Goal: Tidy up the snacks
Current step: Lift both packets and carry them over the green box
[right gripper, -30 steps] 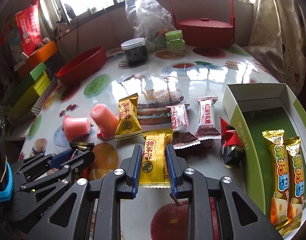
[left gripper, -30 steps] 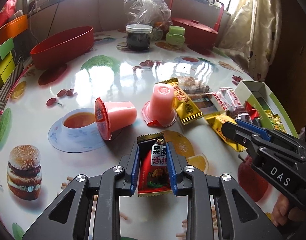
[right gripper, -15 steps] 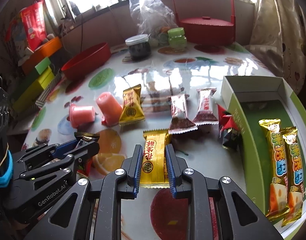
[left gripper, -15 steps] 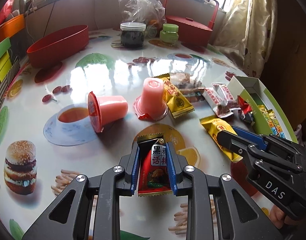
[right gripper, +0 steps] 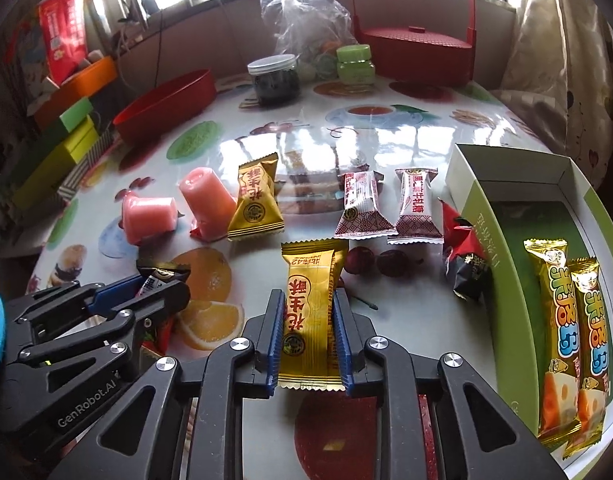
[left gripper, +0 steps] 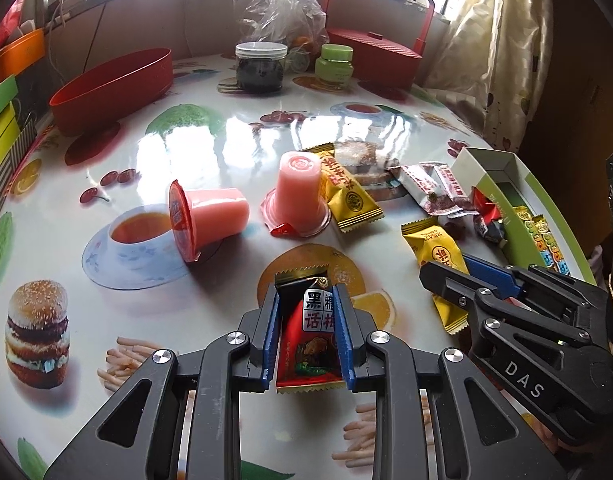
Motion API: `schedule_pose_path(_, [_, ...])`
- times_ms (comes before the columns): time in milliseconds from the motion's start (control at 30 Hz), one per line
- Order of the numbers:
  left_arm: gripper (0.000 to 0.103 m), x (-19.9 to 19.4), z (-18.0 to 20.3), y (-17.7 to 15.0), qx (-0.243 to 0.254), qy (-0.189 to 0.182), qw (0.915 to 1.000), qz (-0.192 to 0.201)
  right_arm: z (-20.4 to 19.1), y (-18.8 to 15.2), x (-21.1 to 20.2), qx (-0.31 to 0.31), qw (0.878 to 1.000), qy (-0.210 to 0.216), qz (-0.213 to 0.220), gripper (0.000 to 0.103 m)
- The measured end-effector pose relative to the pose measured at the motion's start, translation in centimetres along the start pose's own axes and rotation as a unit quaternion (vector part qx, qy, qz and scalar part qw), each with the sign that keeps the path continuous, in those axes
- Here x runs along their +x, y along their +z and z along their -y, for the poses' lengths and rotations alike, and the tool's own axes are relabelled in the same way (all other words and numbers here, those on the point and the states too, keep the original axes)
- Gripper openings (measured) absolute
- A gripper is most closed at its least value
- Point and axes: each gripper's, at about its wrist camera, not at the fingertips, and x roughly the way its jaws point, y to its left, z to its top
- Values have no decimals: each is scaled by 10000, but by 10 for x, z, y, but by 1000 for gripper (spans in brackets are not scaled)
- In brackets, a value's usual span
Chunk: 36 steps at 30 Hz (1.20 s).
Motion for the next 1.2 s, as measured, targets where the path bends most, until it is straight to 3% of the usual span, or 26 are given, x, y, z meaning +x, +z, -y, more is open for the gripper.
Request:
schedule_pose_path(433, [26, -23, 20, 14, 200, -228, 9991, 281, 10, 4, -36, 139, 9989, 87, 428, 22])
schedule_pose_path(1200, [26, -35, 88, 41, 733, -959, 9914, 501, 67, -9, -91, 702, 9932, -470, 805, 22])
